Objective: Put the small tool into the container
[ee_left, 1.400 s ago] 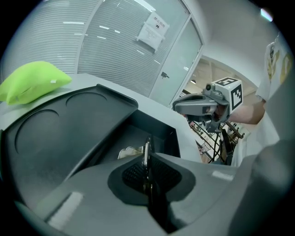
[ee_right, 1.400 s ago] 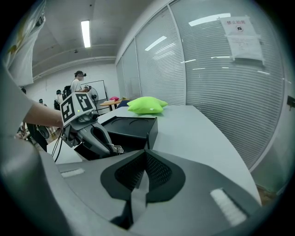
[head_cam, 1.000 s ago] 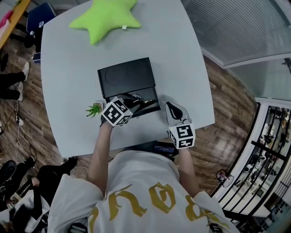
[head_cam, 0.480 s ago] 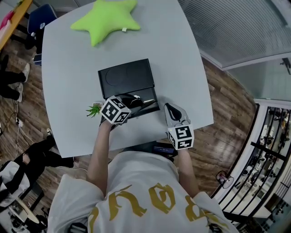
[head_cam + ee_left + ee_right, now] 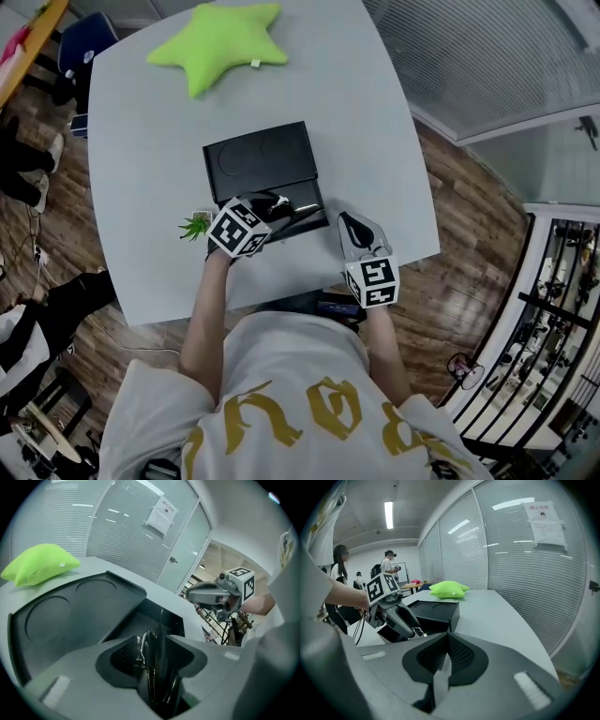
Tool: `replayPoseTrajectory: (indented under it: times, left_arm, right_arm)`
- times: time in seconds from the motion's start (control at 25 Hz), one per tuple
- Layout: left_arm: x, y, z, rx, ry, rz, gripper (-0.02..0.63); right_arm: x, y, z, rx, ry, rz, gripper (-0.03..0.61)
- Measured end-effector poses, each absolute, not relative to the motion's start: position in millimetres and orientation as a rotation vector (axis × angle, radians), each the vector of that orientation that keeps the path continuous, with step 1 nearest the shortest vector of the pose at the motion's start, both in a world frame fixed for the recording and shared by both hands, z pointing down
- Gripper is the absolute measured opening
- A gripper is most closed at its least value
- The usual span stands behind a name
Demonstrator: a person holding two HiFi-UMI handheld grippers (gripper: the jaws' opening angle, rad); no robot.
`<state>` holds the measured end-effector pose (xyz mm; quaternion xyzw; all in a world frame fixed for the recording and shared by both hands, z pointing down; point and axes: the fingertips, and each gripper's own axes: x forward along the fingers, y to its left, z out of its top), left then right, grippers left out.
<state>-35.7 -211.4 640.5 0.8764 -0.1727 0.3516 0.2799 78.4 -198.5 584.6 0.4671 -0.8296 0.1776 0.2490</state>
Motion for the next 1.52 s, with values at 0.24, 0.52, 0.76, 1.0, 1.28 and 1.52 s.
replayPoseTrajectory:
  times: [0.24,0.52,0.76,1.0,1.28,1.52]
  left_arm:
    - [-47.5,-212.7,633.2,2.397,-0.566,1.055,0.175]
    - [-57.9,-223.3,596.8,2.496,-0.764,0.969,0.159]
    - [-72.2,-217.4,558.7,2.537,-0.934,0.844,0.160]
    - [-86.5,-197.7,510.8,2.525,-1.104,0.566,0.128]
    - [-107.8,-184.9,469.0,2.498,-1.305,0.281,0.086]
    - [-110.5,-170.6,460.9,2.483,-1.328,0.258,0.029]
  right_arm:
    - [73.6,-200.8,568.3,1.283,-2.285,0.449,0.023]
    - [63.3,-200.8,540.9,1.291,-2.332,0.366,0.023]
    - [52.9,-194.8,515.3,1.370,-2.410,0.399,0.023]
    - [46.2,-176.6,490.9,1.440,-2.473,0.430,0.023]
    - [40.0,-151.7,463.9,1.502,-2.533,0.416,0.023]
    - [38.8,-136.4,455.2,1.521,-2.546,0.410,0.023]
